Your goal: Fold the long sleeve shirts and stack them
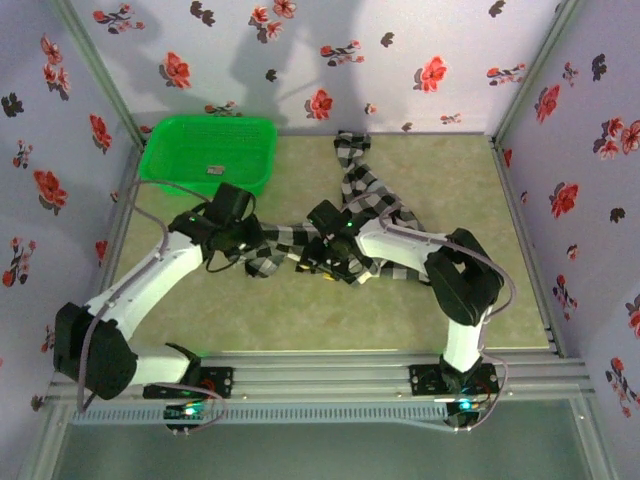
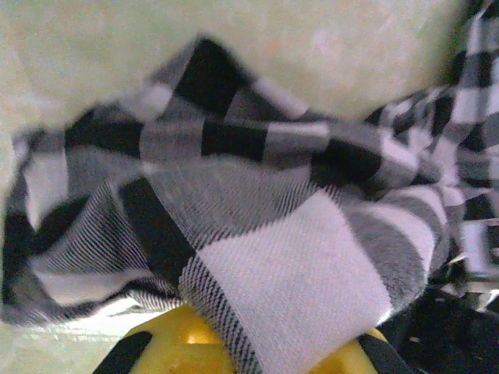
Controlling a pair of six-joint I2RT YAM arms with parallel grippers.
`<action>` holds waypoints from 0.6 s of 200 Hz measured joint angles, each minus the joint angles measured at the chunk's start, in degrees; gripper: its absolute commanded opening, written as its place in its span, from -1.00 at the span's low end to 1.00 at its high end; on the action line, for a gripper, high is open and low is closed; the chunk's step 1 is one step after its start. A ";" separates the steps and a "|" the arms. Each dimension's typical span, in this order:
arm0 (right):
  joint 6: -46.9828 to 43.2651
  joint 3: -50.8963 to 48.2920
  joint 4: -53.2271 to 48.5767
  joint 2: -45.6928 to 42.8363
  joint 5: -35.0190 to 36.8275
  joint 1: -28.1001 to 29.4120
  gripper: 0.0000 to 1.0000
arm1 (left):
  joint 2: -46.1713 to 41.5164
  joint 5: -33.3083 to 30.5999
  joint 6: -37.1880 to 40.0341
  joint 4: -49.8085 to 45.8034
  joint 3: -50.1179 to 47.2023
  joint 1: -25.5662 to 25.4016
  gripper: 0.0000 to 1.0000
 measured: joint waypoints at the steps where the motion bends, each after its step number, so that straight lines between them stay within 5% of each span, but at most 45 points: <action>1: 0.15 0.07 0.09 0.11 0.02 0.04 0.11 | 0.00 -0.02 0.13 -0.02 0.11 0.07 -0.95; 49: 5.57 7.87 -1.44 8.83 5.68 2.60 0.10 | 3.37 1.27 6.36 -0.50 4.61 3.65 -0.97; 120: 2.45 21.97 -18.49 17.49 20.41 3.17 0.17 | 5.81 4.31 10.03 1.88 4.85 4.52 -0.96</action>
